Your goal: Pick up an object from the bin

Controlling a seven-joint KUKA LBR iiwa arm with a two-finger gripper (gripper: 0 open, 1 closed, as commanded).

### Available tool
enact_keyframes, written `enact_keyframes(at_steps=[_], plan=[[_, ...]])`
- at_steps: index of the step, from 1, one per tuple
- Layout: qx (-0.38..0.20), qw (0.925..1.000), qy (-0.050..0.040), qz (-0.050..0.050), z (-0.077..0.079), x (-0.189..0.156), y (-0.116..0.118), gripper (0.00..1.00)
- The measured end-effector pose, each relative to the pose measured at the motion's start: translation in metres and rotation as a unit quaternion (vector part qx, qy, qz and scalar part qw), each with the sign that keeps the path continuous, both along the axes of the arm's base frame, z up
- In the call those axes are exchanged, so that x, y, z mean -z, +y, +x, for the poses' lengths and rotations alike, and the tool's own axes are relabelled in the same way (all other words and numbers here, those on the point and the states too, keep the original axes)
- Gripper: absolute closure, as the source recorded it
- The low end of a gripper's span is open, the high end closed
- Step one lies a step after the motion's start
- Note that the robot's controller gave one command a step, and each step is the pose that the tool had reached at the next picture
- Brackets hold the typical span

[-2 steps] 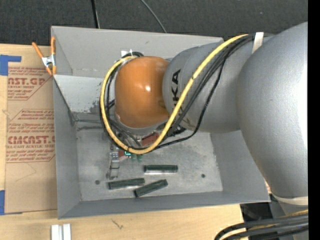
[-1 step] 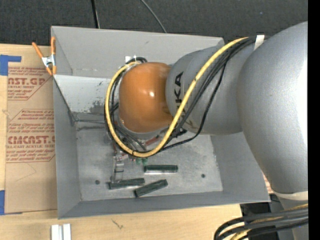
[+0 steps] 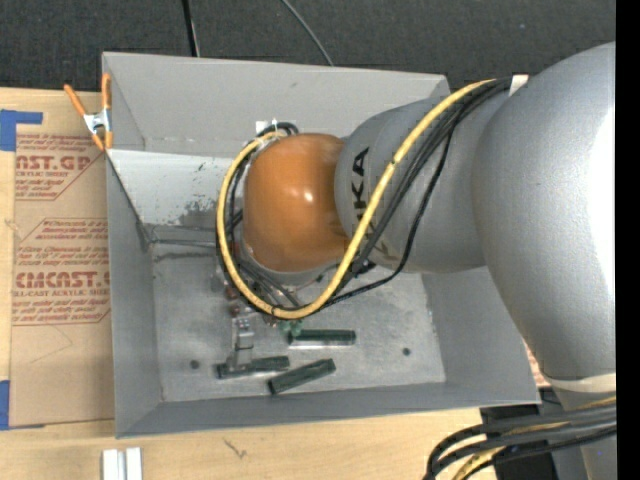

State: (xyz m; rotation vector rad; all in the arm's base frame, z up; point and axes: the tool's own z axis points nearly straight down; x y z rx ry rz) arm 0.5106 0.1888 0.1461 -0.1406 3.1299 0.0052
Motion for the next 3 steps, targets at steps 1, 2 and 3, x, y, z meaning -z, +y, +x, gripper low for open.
enact_keyframes(at_steps=[1,2,3], plan=[[-0.092,0.9958,0.0041,-0.002,0.009,0.042,-0.002,0.0],[-0.09,0.9959,0.0034,-0.002,0.01,0.049,-0.004,0.0],[-0.046,0.9989,0.008,-0.003,-0.025,0.044,-0.036,0.0]])
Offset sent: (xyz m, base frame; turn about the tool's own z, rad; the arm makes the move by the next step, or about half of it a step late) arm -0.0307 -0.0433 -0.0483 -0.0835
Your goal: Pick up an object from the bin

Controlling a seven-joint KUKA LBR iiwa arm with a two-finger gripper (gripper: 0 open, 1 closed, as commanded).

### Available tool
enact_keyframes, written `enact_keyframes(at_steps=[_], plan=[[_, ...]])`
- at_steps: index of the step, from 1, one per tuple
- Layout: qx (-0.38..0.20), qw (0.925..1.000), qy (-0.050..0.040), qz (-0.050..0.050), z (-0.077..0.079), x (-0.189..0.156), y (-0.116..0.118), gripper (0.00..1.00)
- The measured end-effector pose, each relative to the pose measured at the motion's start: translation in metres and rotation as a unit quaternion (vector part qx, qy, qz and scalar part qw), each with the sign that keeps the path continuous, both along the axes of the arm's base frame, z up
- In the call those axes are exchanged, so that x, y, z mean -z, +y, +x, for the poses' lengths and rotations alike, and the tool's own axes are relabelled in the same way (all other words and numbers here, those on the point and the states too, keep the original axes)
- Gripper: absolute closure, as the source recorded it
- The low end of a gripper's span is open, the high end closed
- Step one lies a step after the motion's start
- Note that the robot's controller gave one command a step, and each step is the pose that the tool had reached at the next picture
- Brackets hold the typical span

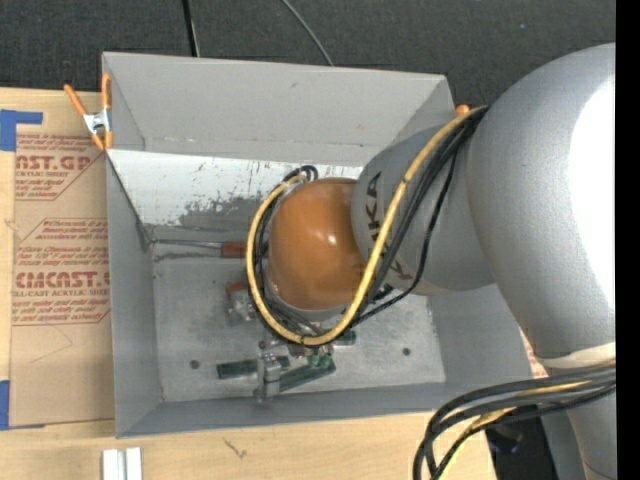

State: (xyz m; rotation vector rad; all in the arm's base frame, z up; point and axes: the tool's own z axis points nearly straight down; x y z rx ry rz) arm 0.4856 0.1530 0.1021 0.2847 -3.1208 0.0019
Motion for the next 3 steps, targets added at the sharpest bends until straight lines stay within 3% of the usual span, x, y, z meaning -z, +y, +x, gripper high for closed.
enact_keyframes(at_steps=[1,2,3], plan=[[-0.239,0.971,-0.0032,0.003,0.004,0.032,0.002,1.0],[-0.239,0.971,-0.0032,0.003,0.004,0.032,0.002,1.0],[-0.221,0.9753,-0.0056,0.003,0.021,-0.116,0.005,1.0]])
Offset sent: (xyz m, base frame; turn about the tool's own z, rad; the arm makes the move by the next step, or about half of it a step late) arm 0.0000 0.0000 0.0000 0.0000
